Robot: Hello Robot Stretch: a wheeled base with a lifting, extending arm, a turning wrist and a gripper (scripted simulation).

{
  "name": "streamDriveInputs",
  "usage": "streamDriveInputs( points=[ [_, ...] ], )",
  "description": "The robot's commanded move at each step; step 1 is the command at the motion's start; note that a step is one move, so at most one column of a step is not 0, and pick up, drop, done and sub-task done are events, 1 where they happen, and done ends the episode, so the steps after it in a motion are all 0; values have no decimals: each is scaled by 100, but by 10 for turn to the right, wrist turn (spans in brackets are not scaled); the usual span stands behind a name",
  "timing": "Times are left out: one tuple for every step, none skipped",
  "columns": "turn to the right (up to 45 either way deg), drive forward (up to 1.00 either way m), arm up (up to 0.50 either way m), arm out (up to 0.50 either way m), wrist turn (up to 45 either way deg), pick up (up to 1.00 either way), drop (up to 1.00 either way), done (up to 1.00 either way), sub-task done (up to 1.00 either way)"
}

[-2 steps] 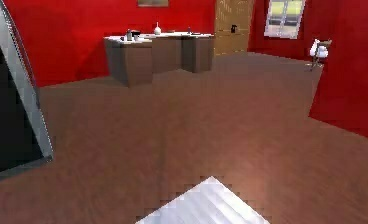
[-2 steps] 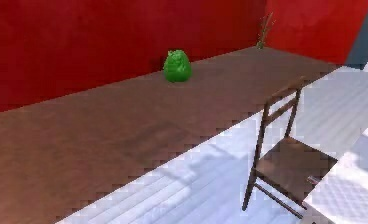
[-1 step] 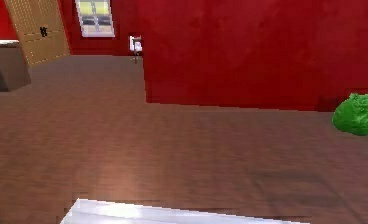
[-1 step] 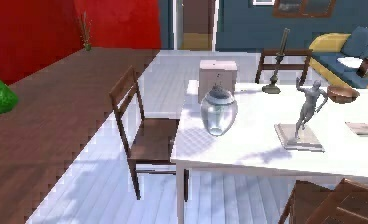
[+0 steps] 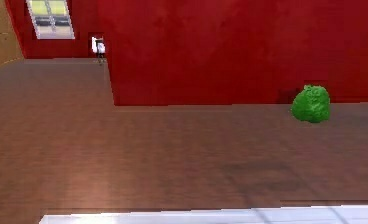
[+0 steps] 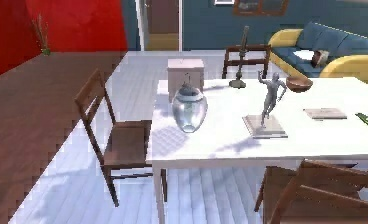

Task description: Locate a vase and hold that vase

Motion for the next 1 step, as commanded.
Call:
streamDriveInputs(
  points=[
    [450,0,0,0,0,0,0,0,0]
  ],
)
